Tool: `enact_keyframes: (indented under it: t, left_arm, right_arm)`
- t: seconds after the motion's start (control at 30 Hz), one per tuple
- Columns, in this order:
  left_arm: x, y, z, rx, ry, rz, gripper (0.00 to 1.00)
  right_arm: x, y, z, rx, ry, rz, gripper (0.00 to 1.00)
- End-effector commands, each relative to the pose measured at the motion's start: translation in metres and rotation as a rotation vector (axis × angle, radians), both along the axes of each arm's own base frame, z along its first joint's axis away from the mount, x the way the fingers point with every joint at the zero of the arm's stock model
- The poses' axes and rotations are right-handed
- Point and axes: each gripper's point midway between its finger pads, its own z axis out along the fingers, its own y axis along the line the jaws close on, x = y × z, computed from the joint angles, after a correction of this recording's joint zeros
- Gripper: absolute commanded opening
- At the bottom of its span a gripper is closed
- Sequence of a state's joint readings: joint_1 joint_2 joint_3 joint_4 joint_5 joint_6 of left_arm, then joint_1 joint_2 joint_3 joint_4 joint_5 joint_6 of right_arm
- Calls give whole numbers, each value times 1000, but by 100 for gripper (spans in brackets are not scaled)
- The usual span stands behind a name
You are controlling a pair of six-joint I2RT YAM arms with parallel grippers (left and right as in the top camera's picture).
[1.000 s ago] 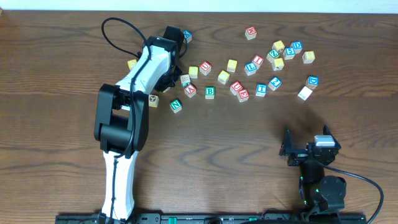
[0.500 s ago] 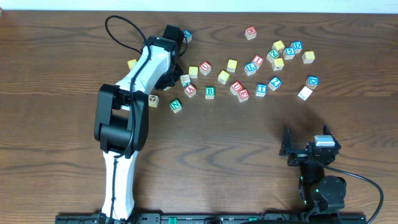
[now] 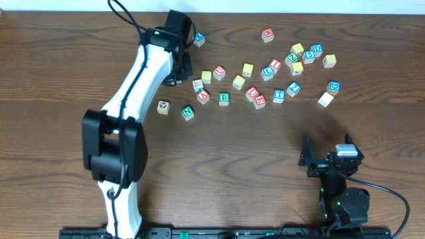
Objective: Spell out ROBOT
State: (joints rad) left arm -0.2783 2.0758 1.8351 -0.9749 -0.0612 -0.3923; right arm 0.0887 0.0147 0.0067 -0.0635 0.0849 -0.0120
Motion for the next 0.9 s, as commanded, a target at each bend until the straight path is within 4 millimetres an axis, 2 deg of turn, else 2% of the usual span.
enact_keyframes:
  t: [0.0, 0.1, 0.17, 0.37, 0.47, 0.6, 0.67, 0.87]
  left_arm:
    - [-4, -5, 37, 10, -53, -186, 9]
    - [-16, -6, 53, 36, -55, -286, 7]
    - [-29, -14, 57, 22, -27, -407, 7]
    - [-80, -47, 51, -49, 106, -852, 8]
    - [-91, -57, 48, -36, 126, -951, 8]
    - [-107, -72, 39, -25, 157, -1060, 7]
    - [-124, -84, 27, -34, 193, -1172, 7]
    - [-153, -99, -4, -43, 246, -1387, 7]
  right_arm:
    - [0, -1, -1, -12, 2, -4, 99]
    - [0, -1, -1, -12, 2, -4, 99]
    - [0, -1, -1, -12, 2, -4, 99]
    - [0, -1, -1, -12, 2, -4, 99]
    - [0, -1, -1, -12, 2, -4, 99]
    - [0, -1, -1, -11, 2, -4, 99]
    - [0, -1, -1, -11, 2, -4, 99]
    - [0, -1, -1, -11, 2, -4, 99]
